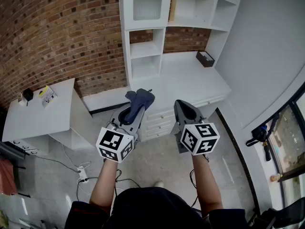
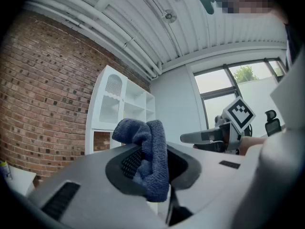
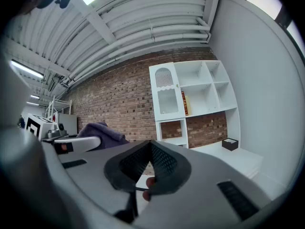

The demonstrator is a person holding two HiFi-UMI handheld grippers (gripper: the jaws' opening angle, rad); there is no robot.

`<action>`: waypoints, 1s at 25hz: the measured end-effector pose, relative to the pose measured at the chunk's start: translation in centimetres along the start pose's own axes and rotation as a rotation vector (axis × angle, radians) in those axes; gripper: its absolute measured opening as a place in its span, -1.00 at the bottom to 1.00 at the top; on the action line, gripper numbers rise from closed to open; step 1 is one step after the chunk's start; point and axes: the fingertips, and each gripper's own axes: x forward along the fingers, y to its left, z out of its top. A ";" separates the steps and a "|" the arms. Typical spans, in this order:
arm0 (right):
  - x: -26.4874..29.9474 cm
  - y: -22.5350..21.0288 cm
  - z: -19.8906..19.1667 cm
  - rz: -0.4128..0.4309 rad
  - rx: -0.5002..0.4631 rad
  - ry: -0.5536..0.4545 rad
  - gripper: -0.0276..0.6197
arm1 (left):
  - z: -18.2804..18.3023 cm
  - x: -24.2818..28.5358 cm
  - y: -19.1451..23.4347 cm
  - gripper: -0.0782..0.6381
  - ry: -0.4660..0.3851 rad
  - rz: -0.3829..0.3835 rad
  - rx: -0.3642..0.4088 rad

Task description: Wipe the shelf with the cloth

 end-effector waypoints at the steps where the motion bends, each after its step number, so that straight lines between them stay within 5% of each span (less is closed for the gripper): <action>1: 0.0 0.1 0.0 0.003 0.000 -0.001 -0.86 | 0.0 0.0 0.0 -0.58 0.000 0.001 -0.003; 25: -1.1 -3.9 -0.3 0.018 -0.040 -0.009 -0.86 | -1.2 3.4 -3.7 -0.58 0.008 0.046 -0.005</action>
